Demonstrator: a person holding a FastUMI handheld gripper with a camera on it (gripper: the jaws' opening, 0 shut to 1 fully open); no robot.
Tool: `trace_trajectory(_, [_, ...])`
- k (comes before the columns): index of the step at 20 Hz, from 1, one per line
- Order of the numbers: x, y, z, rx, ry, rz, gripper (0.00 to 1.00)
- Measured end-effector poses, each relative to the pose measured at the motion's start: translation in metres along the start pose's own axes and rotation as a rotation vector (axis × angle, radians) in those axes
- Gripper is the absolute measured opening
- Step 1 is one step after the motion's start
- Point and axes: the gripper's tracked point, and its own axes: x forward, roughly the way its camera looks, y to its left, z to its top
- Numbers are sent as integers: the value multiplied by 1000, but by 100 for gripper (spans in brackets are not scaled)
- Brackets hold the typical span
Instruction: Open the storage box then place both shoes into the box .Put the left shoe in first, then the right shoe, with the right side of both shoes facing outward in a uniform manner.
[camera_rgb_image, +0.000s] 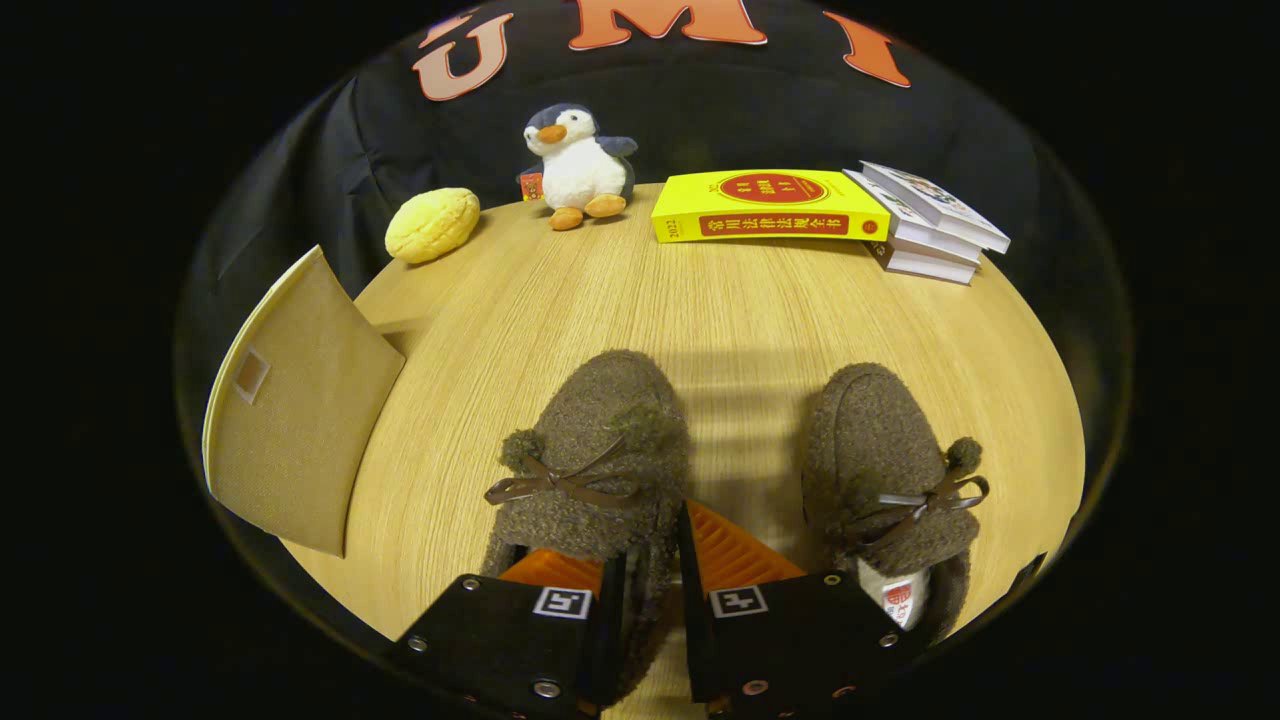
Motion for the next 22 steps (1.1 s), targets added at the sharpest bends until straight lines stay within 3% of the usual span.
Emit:
trace_trajectory(4, [-3,-1,-1,89,36,-4,6])
trace_trajectory(5, [-6,3,-2,105,51,5,4])
trace_trajectory(9, [-35,23,8,118,63,43,3])
trace_trajectory(14, [-85,68,53,80,34,86,3])
trace_trajectory(22, [-132,177,119,30,-23,200,3])
